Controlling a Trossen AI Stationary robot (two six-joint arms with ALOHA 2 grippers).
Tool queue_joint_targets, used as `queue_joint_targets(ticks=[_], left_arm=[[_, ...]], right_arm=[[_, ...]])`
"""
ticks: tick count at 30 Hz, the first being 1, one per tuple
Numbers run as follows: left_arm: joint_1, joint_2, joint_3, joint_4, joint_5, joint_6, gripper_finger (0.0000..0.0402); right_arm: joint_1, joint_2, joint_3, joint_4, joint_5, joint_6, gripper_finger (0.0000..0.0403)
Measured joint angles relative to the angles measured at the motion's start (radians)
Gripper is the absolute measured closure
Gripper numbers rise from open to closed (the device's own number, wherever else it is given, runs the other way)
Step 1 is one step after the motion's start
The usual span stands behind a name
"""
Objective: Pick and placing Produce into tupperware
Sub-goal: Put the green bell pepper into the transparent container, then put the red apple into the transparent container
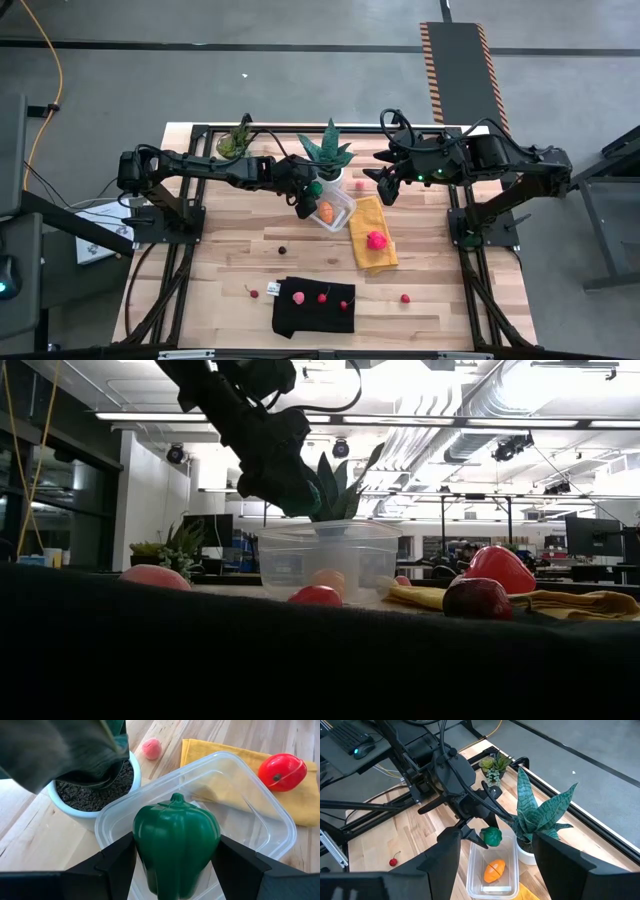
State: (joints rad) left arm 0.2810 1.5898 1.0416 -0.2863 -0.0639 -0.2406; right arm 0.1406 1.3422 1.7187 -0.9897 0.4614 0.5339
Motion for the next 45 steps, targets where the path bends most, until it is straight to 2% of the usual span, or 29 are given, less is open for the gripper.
queue_joint_targets(ticks=[10,15,24,35,45], left_arm=[[0.0,0.0,0.0,0.0,0.011,0.004,0.0124],[0.0,0.0,0.0,0.0,0.022,0.002,0.0118],[0.0,-0.034,0.0,-0.096,0.125,-0.019,0.0158],[0.001,-0.161,0.0,-0.213,0.146,-0.018,0.0188],[0.0,-0.292,0.0,-0.469,0.361,0.081,0.0195]], right_arm=[[0.0,0.0,0.0,0.0,0.0,0.0,0.0164],[0.0,0.0,0.0,0.0,0.0,0.0,0.0164],[0.0,0.0,0.0,0.0,-0.033,0.008,0.0164],[0.0,0.0,0.0,0.0,-0.035,-0.012,0.0164],[0.0,0.0,0.0,-0.013,-0.055,-0.019,0.0164]])
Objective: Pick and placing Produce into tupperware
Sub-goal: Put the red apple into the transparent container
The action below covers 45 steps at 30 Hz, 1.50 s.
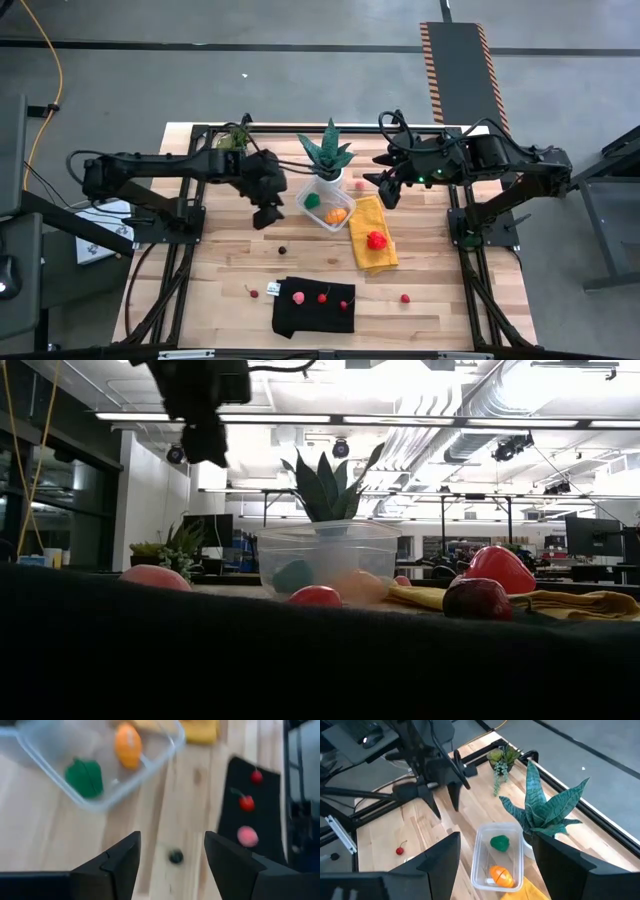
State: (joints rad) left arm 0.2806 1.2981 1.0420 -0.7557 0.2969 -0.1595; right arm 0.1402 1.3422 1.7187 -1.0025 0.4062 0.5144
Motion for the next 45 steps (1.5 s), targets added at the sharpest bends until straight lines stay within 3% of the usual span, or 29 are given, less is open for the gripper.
queue_joint_targets(ticks=[11,22,35,45], left_arm=[[0.0,-0.118,0.0,-0.255,0.11,0.029,0.0217],[0.0,-0.29,0.0,-0.392,0.12,-0.032,0.0233],[0.001,-0.511,0.0,-0.399,0.139,-0.166,0.0234],[0.001,-0.593,0.0,-0.397,0.137,-0.216,0.0234]], right_arm=[[0.0,0.012,0.0,-0.057,-0.089,0.032,0.0164],[0.023,0.162,0.0,-0.224,-0.13,0.051,0.0164],[0.001,0.202,0.0,-0.419,-0.127,-0.001,0.0164],[-0.007,0.202,0.0,-0.324,-0.175,0.01,0.0164]])
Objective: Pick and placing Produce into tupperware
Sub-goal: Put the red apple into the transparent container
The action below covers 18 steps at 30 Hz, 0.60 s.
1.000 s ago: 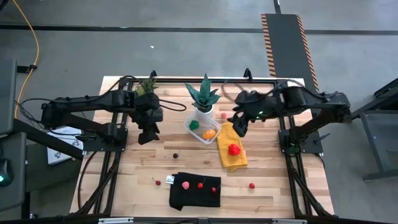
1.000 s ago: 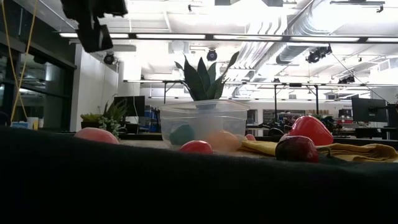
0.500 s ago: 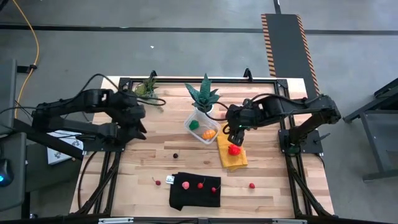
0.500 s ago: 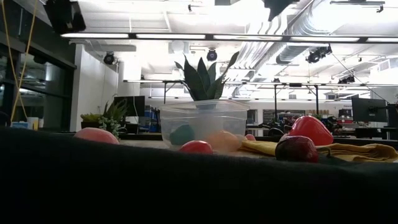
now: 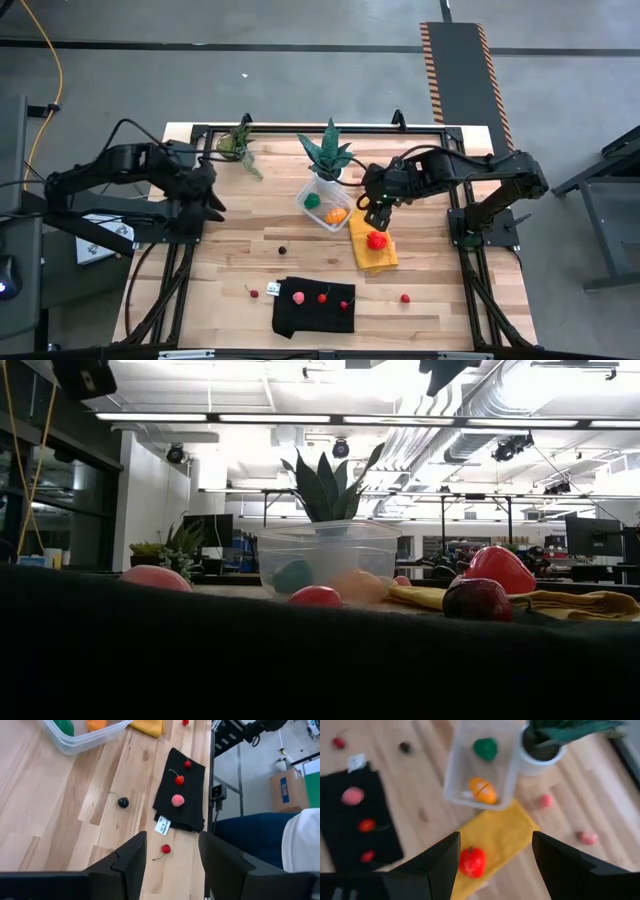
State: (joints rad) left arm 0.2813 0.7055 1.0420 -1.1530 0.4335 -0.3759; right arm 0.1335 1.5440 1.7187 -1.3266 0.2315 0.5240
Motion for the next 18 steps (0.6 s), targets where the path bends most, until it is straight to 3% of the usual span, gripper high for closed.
queue_joint_targets(ticks=[2,10,18], left_arm=[[0.0,-0.009,0.0,0.001,-0.007,0.0,0.0234],[0.0,-0.038,0.0,0.002,-0.045,0.0,0.0234],[0.0,-0.039,0.0,0.001,-0.054,-0.004,0.0234]], right_arm=[[0.006,0.0,0.0,-0.005,-0.045,-0.014,0.0164],[0.019,0.0,0.0,-0.054,-0.053,-0.1,0.0156],[0.003,0.001,0.0,-0.09,-0.084,-0.117,0.0101]])
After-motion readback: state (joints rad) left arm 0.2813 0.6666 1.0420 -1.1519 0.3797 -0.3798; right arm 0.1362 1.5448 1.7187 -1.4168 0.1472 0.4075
